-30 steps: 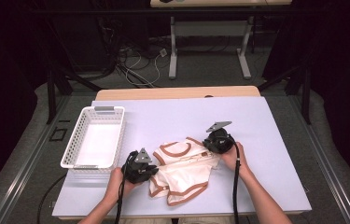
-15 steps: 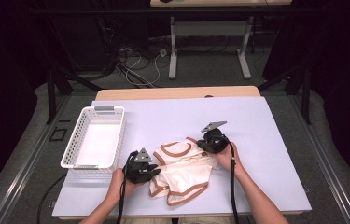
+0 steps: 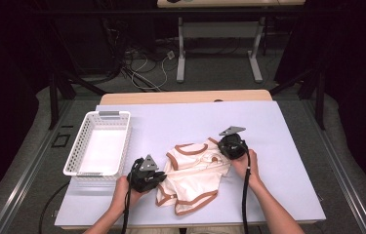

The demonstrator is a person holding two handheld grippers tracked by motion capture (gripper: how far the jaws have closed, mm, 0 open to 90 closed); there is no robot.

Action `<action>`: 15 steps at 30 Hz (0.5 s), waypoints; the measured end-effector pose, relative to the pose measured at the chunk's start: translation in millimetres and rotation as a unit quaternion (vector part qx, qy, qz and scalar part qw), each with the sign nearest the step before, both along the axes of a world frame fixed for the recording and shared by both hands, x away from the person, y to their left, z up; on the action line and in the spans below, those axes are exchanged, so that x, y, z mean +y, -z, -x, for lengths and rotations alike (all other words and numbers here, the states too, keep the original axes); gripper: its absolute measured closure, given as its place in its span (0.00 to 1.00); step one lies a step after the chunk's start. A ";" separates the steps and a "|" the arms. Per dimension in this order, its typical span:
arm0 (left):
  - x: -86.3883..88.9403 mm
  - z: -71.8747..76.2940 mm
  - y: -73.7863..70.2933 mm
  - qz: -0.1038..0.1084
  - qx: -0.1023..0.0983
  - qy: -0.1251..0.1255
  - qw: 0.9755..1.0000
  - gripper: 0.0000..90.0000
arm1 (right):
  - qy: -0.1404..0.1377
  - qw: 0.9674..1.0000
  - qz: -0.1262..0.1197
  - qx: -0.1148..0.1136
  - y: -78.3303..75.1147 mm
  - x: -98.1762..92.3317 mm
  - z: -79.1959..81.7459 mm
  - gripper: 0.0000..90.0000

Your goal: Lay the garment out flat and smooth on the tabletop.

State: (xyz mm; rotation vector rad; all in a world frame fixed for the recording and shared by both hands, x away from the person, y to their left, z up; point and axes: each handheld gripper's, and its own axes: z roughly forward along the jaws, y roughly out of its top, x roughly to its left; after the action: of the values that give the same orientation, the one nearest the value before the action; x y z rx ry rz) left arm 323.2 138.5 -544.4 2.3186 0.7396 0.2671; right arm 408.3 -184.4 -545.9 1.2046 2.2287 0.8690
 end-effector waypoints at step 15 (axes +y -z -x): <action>10.2 10.9 -4.6 -0.036 0.032 0.008 0.999 0.90 | -0.002 1.000 -0.006 0.016 8.0 -6.2 -0.1 0.84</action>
State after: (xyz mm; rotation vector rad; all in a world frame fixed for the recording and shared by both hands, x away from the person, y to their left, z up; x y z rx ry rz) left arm 312.3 148.7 -539.9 2.4098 0.7533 0.2170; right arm 408.4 -190.6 -553.8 1.2265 2.2549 0.8725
